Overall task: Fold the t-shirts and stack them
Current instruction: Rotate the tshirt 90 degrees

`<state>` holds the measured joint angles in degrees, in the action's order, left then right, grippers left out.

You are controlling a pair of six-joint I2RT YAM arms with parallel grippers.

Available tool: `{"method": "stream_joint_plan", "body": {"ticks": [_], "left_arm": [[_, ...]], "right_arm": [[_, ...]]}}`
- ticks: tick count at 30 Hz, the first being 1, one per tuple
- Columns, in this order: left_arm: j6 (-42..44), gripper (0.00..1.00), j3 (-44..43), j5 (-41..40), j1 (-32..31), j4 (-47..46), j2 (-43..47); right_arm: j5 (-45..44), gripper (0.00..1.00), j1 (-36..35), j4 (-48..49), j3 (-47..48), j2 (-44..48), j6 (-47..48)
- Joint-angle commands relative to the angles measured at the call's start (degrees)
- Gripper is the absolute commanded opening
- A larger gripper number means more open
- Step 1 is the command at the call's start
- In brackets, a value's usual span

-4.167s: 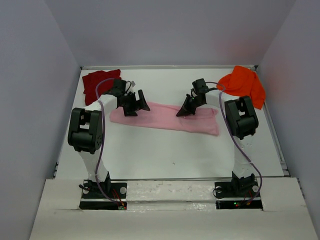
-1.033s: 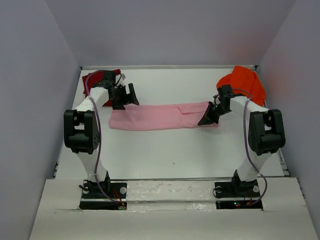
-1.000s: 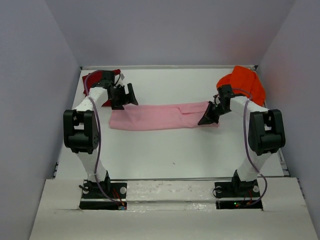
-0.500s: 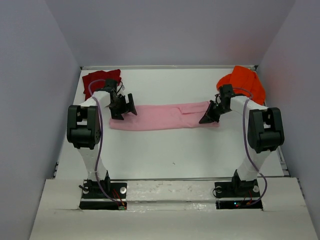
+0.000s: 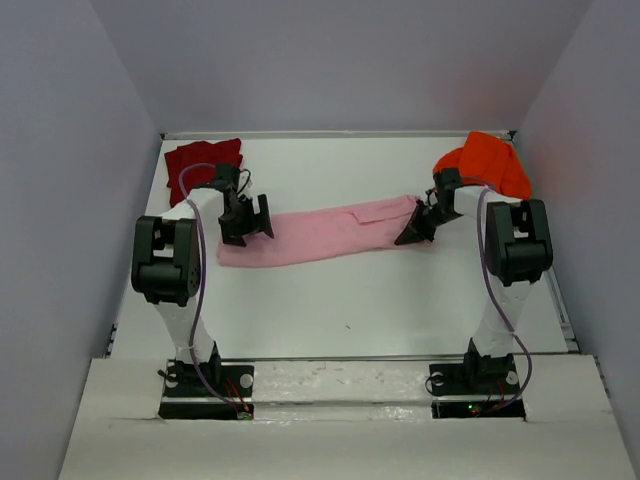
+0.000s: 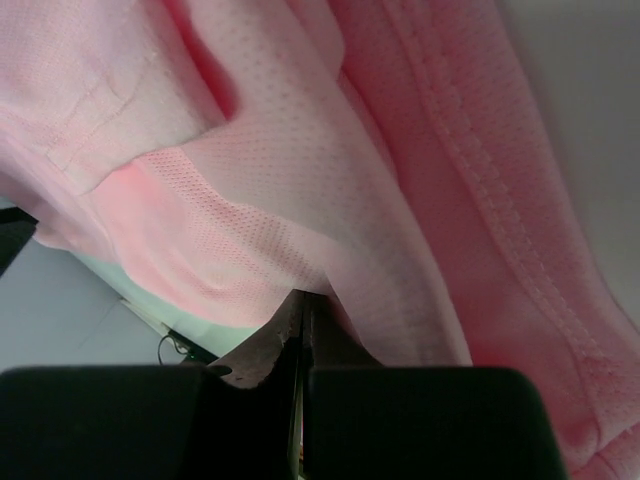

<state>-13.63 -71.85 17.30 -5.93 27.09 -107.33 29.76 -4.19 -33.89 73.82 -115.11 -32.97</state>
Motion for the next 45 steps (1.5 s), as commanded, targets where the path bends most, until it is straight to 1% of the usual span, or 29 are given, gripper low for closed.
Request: {"method": "stream_joint_plan", "body": {"ticks": [1, 6, 8, 10, 15, 18, 19, 22, 24, 25, 26, 29, 30, 32, 35, 37, 38, 40, 42, 45], "left_arm": [[-0.78, 0.99, 5.48, -4.12, -2.5, 6.31, 3.0], [-2.45, 0.99, 9.97, -3.85, -3.73, 6.83, 5.46], [-3.25, 0.99, 12.34, -2.54, -4.52, 6.92, 6.16], [-4.56, 0.99, 14.45, -1.4, -6.19, 6.66, 7.48], [-7.55, 0.99, 16.13, -0.95, -10.84, 7.62, 10.9], [-8.78, 0.99, 16.05, -0.69, -13.66, 9.2, 12.58], [-9.65, 0.99, 15.96, -0.51, -14.97, 9.9, 13.89], [-11.15, 0.99, 15.78, -0.34, -17.34, 11.57, 16.27], [-11.86, 0.99, 15.69, -0.25, -18.58, 12.19, 17.58], [-12.12, 0.99, 15.69, -0.16, -19.2, 12.72, 17.85], [-12.73, 0.99, 15.69, 0.1, -20.25, 12.98, 18.29], [-14.14, 0.99, 15.34, 0.8, -22.18, 13.34, 19.35], [-15.1, 0.99, 15.08, 1.07, -23.84, 13.34, 19.52], [-16.6, 0.99, 13.86, 1.51, -25.78, 13.6, 19.35], [-18.01, 0.99, 11.83, 1.86, -30.09, 13.86, 18.04], [-19.24, 0.99, 11.3, 1.95, -32.89, 13.6, 16.72], [-20.98, 0.99, 11.12, 2.82, -35.78, 11.51, 15.06], [-21.35, 0.99, 10.77, 2.65, -36.42, 10.97, 13.91], [-21.35, 0.99, 7.88, 1.43, -37.66, 11.75, 12.68], [-19.78, 0.99, 2.61, -2.87, -37.57, 15.87, 12.41]], "right_arm": [[-3.22, 0.0, 0.05, 2.51, 2.81, -3.36, 1.33], [-2.34, 0.0, 0.05, 2.25, 5.54, -5.12, 1.59], [-1.99, 0.0, 0.05, 1.72, 7.03, -6.79, 1.94], [-1.11, 0.0, 0.05, 1.02, 9.84, -8.19, 2.21], [0.04, 0.0, 0.05, -0.3, 16.87, -14.07, 2.38], [0.47, 0.0, 0.05, -1.7, 22.75, -17.24, 2.74], [1.09, 0.0, 0.05, -2.23, 24.51, -19.69, 2.91], [2.23, 0.0, 0.05, -6.08, 34.68, -24.88, 3.7], [2.32, 0.0, 0.05, -7.85, 38.75, -27.09, 3.88], [2.41, 0.0, 0.05, -8.64, 40.77, -28.05, 3.97], [2.5, 0.0, 0.05, -10.22, 44.88, -30.07, 4.23], [2.85, 0.0, 0.05, -13.83, 51.66, -33.24, 4.84], [3.37, 0.0, 0.05, -14.53, 55.51, -35.25, 4.93], [5.39, 0.0, -0.47, -15.5, 58.35, -37.37, 5.37], [8.03, 0.0, -1.26, -14.19, 59.6, -37.64, 5.55], [9.0, 0.0, -3.36, -13.31, 59.25, -37.38, 5.64], [9.78, 0.0, -5.72, -11.05, 58.11, -36.77, 6.16], [9.79, 0.0, -6.27, -10.67, 57.75, -36.59, 6.16], [9.44, 0.0, -6.98, -10.15, 57.05, -36.33, 5.55], [9.53, 0.0, -6.98, -8.83, 55.64, -35.45, 5.02]]}}
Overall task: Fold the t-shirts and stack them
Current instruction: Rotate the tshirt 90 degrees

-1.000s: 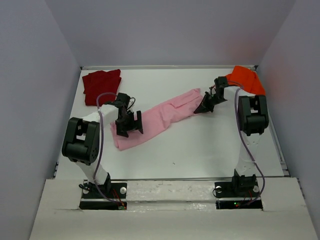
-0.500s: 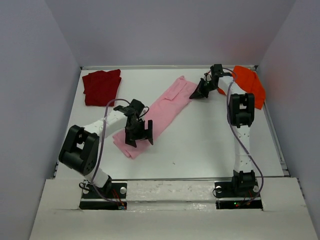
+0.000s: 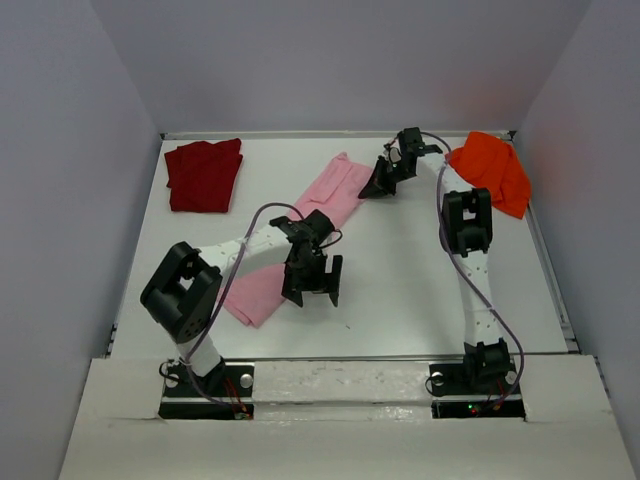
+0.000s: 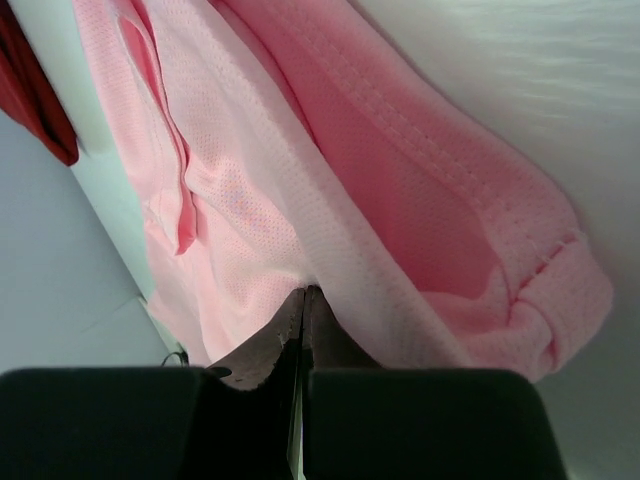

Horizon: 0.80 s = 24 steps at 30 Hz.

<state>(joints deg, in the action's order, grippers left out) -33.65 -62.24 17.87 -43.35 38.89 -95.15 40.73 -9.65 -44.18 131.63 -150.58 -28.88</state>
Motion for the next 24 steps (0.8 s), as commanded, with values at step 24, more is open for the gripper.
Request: {"method": "stream_joint_plan", "body": {"ticks": [24], "left_arm": [[6.4, 0.99, 8.18, -16.02, 14.61, 5.15, 6.56]], "right_arm": [[-1.88, 0.0, -0.98, 1.12, -4.81, 2.84, 3.04]]}}
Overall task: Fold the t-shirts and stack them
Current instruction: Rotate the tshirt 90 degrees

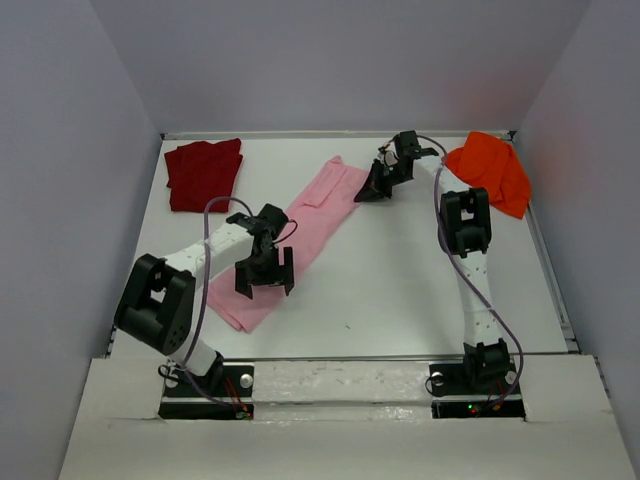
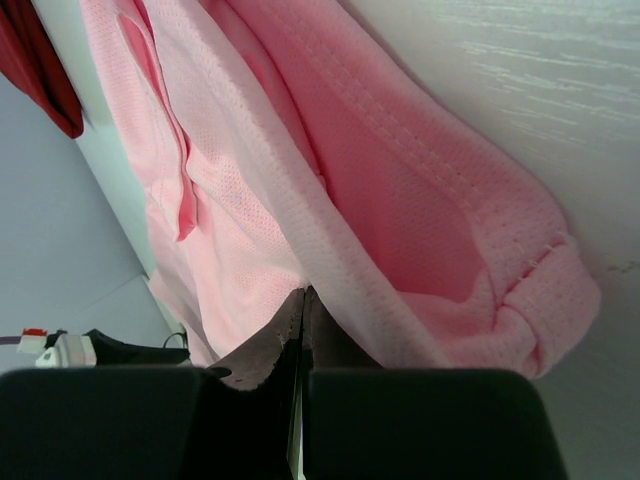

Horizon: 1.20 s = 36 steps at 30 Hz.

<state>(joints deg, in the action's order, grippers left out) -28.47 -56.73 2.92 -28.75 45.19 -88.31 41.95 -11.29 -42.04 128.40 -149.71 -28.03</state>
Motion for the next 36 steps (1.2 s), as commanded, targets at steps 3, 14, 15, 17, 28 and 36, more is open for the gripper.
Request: {"method": "stream_joint_plan", "body": {"ticks": [3, 14, 15, 17, 28, 36], "left_arm": [[1.31, 0.99, 5.48, -0.2, 0.01, -3.7, -1.94], [0.52, 0.99, 11.38, 5.85, -0.6, -10.03, -4.67], [0.35, 0.99, 11.38, 6.92, -1.12, -10.29, -5.2], [-0.36, 0.99, 11.2, 9.55, -2.53, -10.99, -5.73], [-6.07, 0.99, -0.04, 17.56, -18.07, -11.35, -13.46], [-7.92, 0.99, -11.45, 19.58, -25.02, -10.03, -19.44]], "right_arm": [[-3.11, 0.0, 1.18, -1.02, -2.01, 2.23, 2.54], [-1.0, 0.0, 1.18, -1.02, 4.03, -0.66, 0.0], [-0.56, 0.0, 1.18, -1.02, 5.27, -1.37, -0.44], [0.14, 0.0, 1.18, -1.02, 7.47, -3.3, -1.84], [1.2, 0.0, -0.4, -0.24, 14.69, -8.76, -4.84], [1.64, 0.0, -3.65, 2.13, 14.07, -9.99, -4.92]]}}
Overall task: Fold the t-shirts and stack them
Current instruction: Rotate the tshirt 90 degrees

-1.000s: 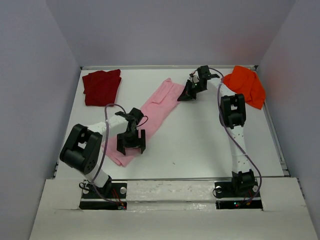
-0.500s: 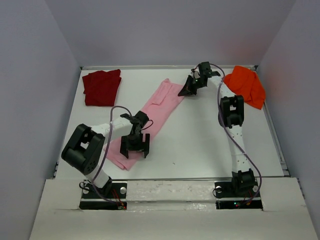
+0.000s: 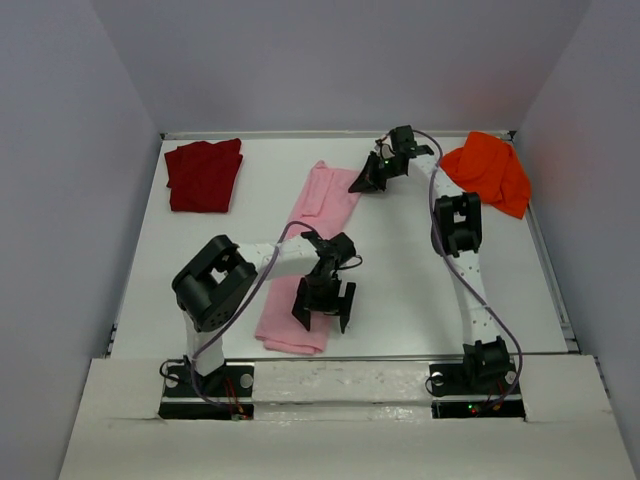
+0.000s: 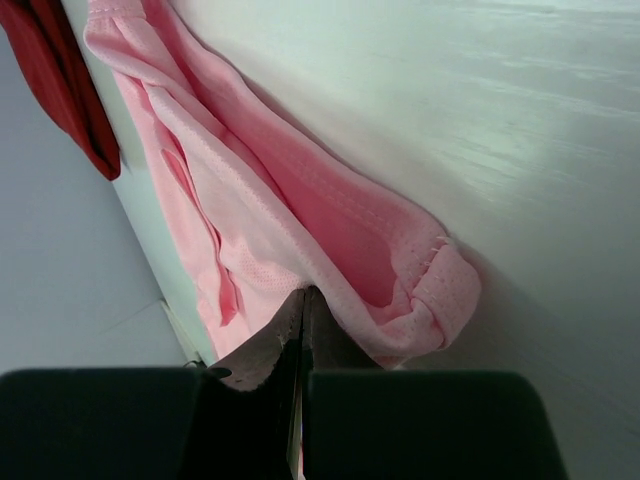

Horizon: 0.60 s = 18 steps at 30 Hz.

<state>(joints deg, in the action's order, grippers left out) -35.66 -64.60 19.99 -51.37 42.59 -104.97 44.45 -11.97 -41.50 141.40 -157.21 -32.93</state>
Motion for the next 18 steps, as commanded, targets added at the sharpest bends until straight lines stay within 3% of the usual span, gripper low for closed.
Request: {"method": "stream_joint_plan", "body": {"ticks": [1, 10, 18], "left_arm": [[-0.73, 0.99, -4.56, 2.86, -2.94, -7.08, -4.09], [-0.46, 0.99, -11.86, 4.27, -7.07, -5.5, -7.97], [-0.99, 0.99, -11.86, 1.64, -8.39, -4.18, -5.0]], "right_arm": [[-0.42, 0.0, -2.97, 2.03, 0.98, -2.58, -0.38], [1.52, 0.0, -2.98, 8.97, 8.89, -6.18, -7.84], [3.19, 0.0, -1.92, 15.3, 4.85, -3.2, -7.07]]}}
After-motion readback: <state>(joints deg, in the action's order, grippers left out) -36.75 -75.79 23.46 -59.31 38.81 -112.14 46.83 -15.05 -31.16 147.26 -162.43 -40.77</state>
